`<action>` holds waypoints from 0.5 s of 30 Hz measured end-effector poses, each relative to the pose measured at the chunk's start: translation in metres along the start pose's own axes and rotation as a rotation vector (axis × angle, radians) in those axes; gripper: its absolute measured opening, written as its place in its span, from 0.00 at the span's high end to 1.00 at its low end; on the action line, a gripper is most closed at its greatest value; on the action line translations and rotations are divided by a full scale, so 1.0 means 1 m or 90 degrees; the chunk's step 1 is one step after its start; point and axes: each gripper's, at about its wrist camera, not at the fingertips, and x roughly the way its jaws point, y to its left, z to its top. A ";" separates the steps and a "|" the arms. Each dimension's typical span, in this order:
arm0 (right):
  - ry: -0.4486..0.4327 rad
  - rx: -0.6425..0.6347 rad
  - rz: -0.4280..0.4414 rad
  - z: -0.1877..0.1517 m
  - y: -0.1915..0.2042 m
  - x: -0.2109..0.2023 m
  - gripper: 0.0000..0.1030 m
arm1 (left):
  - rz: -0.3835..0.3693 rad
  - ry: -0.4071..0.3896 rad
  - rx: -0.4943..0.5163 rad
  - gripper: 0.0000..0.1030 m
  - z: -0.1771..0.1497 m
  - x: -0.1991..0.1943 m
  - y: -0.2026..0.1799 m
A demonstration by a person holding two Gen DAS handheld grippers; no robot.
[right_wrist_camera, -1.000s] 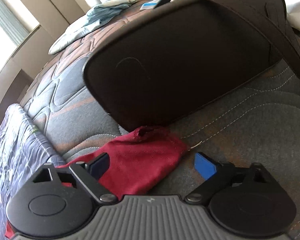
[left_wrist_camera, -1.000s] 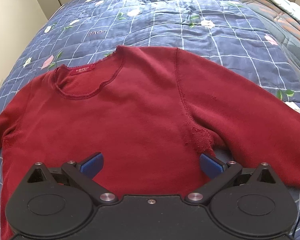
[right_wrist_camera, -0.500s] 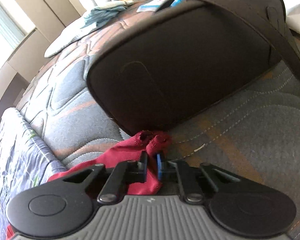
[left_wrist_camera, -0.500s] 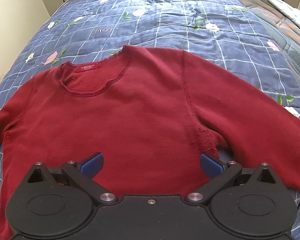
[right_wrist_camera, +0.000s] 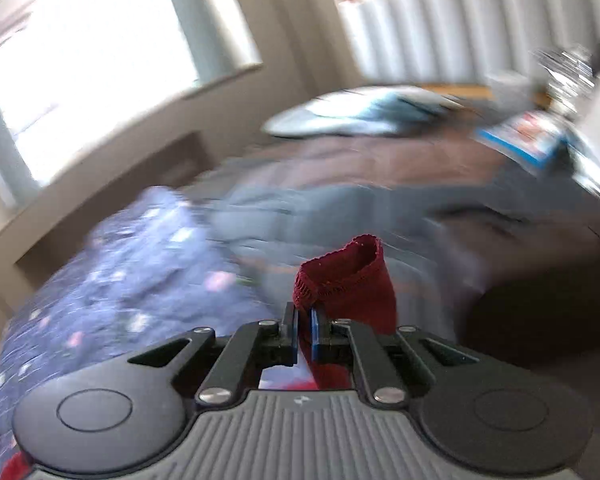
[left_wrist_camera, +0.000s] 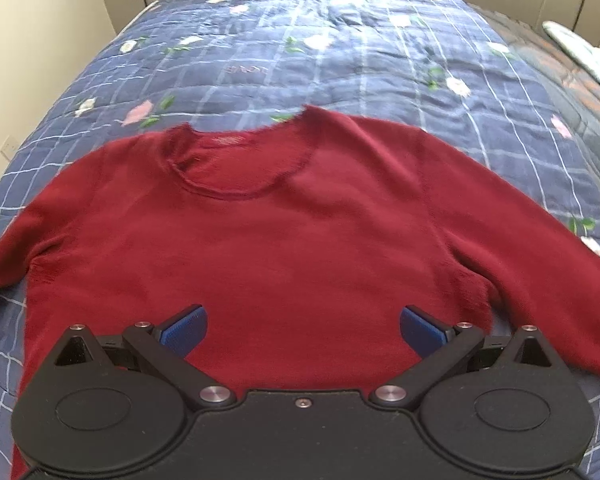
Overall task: Fold small clothes
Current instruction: 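Carry the held sleeve across the shirt body and open the right gripper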
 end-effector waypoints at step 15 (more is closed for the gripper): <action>0.082 -0.259 0.354 -0.076 0.296 0.001 0.93 | 0.036 -0.048 -0.075 0.01 0.022 -0.019 0.181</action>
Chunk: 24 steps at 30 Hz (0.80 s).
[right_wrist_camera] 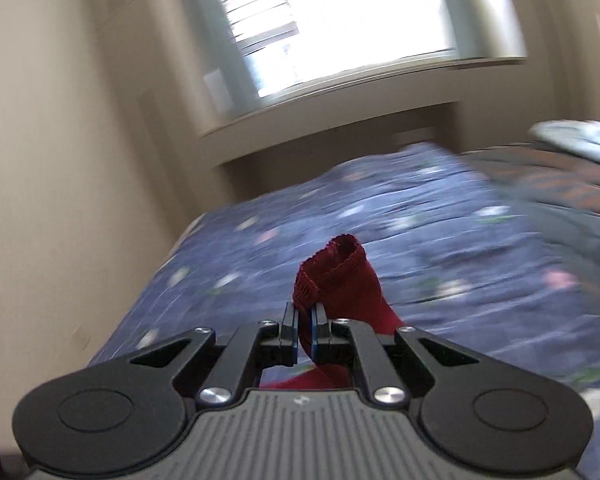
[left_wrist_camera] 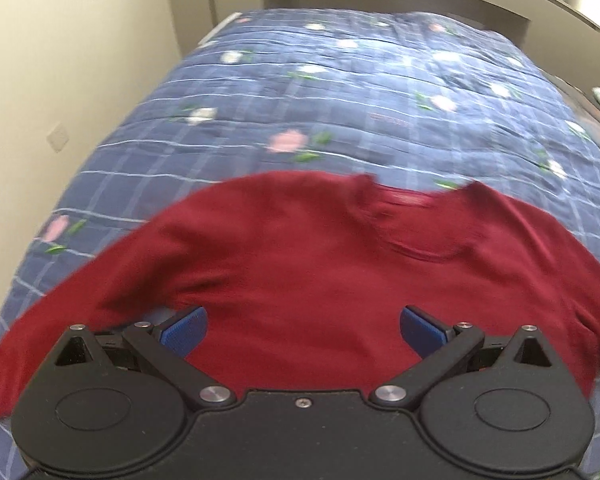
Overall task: Fold small clothes
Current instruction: 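Carry the held sleeve across the shirt body and open the right gripper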
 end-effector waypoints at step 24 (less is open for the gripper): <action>0.257 -0.097 0.088 -0.156 0.113 0.045 0.32 | -0.005 0.016 -0.094 0.01 -0.016 0.029 0.101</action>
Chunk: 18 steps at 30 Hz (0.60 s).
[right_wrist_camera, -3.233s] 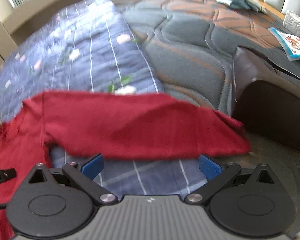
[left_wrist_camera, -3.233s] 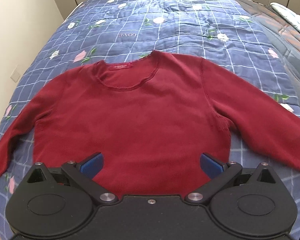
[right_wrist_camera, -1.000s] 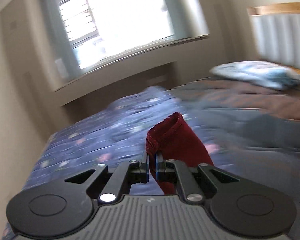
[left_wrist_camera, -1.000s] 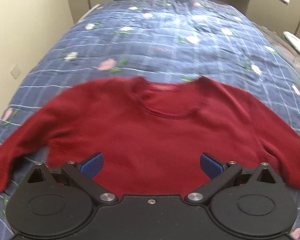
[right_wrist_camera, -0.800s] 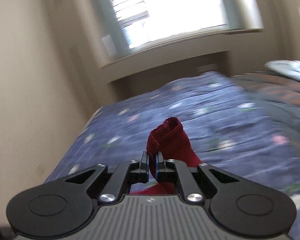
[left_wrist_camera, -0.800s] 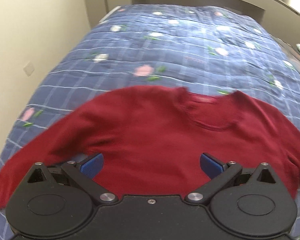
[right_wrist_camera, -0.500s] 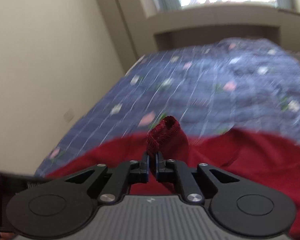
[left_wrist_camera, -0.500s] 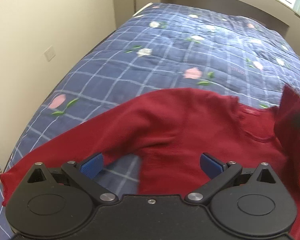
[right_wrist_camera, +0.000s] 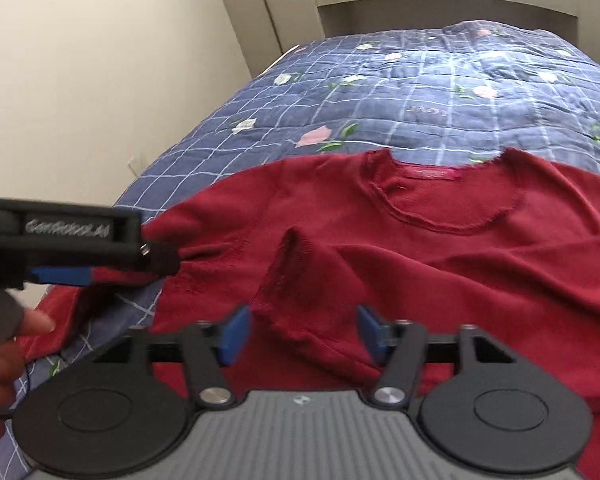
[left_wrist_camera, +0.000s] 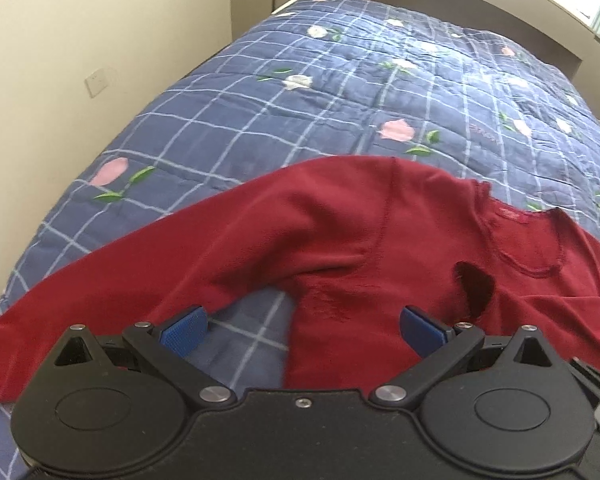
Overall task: Fold small clothes
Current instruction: 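Carry the held sleeve across the shirt body and open the right gripper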
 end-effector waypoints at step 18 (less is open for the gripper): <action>-0.011 0.142 -0.445 -0.075 -0.161 -0.121 0.03 | 0.053 0.046 0.060 0.00 -0.016 0.062 -0.075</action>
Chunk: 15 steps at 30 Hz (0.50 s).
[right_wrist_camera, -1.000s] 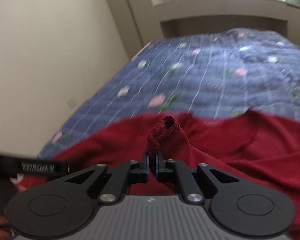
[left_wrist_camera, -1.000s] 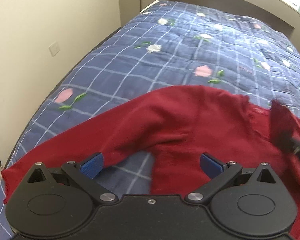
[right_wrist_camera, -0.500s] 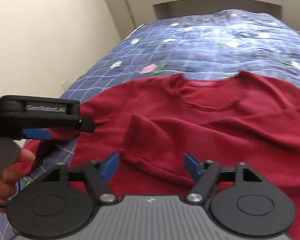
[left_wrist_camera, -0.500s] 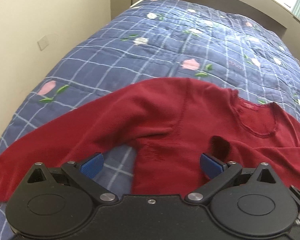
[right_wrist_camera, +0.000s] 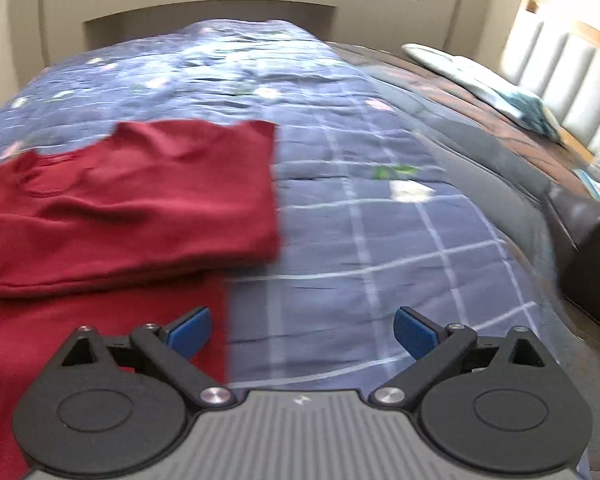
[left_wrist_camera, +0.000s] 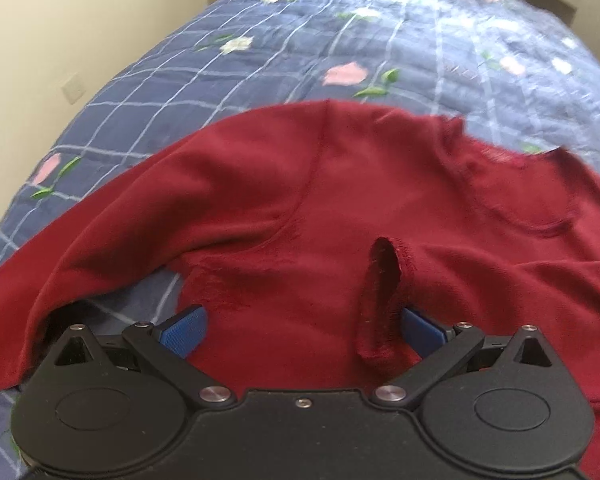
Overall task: Fold small clothes
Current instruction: 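Carry the held sleeve across the shirt body and open the right gripper, then reach the left gripper to the other sleeve cuff and close on it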
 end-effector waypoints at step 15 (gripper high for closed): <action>-0.096 -0.066 0.035 0.025 0.015 0.029 0.56 | 0.039 0.012 -0.018 0.00 -0.010 0.000 0.012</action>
